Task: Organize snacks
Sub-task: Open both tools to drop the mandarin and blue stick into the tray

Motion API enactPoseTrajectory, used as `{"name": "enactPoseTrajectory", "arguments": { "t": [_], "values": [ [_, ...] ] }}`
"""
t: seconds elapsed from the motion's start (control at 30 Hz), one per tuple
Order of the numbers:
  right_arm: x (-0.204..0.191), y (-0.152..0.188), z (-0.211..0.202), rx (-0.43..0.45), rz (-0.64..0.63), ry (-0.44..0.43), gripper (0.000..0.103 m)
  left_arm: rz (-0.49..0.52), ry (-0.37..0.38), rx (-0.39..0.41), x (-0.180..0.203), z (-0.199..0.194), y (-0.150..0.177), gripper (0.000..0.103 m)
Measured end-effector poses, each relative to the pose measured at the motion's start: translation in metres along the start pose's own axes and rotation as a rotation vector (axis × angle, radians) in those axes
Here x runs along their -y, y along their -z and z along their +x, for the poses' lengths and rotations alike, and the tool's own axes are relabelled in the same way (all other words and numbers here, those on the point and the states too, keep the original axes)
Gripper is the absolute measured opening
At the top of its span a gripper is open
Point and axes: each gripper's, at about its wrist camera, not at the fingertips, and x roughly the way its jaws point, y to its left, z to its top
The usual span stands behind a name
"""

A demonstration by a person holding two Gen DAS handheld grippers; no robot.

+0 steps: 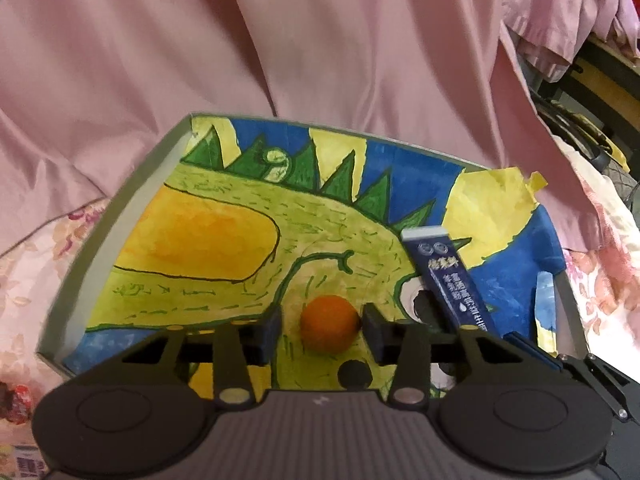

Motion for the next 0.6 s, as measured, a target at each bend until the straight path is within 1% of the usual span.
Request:
{"name": "enactPoseTrajectory", "arguments": {
  "t": [0.1,0.13,0.17,0.2,0.23,0.3,0.33,0.4,0.47,0.53,0.57,0.6],
  "values": [
    [0.002,-0.001,-0.007,0.019,0.004,0.008,0.046,-0.017,0.008,0.023,-0.003,-0.014,0.003,0.063],
    [0.003,-0.003,-0.013,0.033,0.010,0.007,0.051,-0.025,0.011,0.030,-0.005,-0.019,0.004,0.065],
    [0.003,-0.004,-0.019,0.050,0.015,0.005,0.058,-0.036,0.013,0.043,-0.007,-0.025,0.006,0.069],
    [0.004,-0.004,-0.025,0.066,0.018,0.005,0.062,-0.043,0.015,0.057,-0.008,-0.031,0.008,0.073],
    [0.004,-0.006,-0.032,0.087,0.022,0.007,0.068,-0.050,0.017,0.078,-0.011,-0.040,0.011,0.075],
    [0.004,-0.008,-0.049,0.129,0.030,0.006,0.071,-0.053,0.018,0.122,-0.015,-0.058,0.016,0.079],
    [0.004,-0.009,-0.057,0.145,0.033,0.005,0.074,-0.052,0.020,0.146,-0.016,-0.067,0.019,0.080],
    [0.004,-0.010,-0.076,0.183,0.049,0.001,0.081,-0.055,0.018,0.193,-0.020,-0.087,0.024,0.085],
    [0.002,-0.010,-0.097,0.229,0.073,-0.001,0.089,-0.061,0.015,0.252,-0.025,-0.110,0.033,0.089],
    [0.000,-0.009,-0.118,0.272,0.088,-0.002,0.096,-0.060,0.010,0.299,-0.029,-0.131,0.041,0.093],
    [-0.001,-0.008,-0.130,0.297,0.098,-0.002,0.098,-0.059,0.003,0.321,-0.030,-0.141,0.046,0.095],
    [-0.003,-0.006,-0.141,0.317,0.106,0.000,0.099,-0.057,-0.004,0.343,-0.031,-0.150,0.052,0.097]
  ]
}}
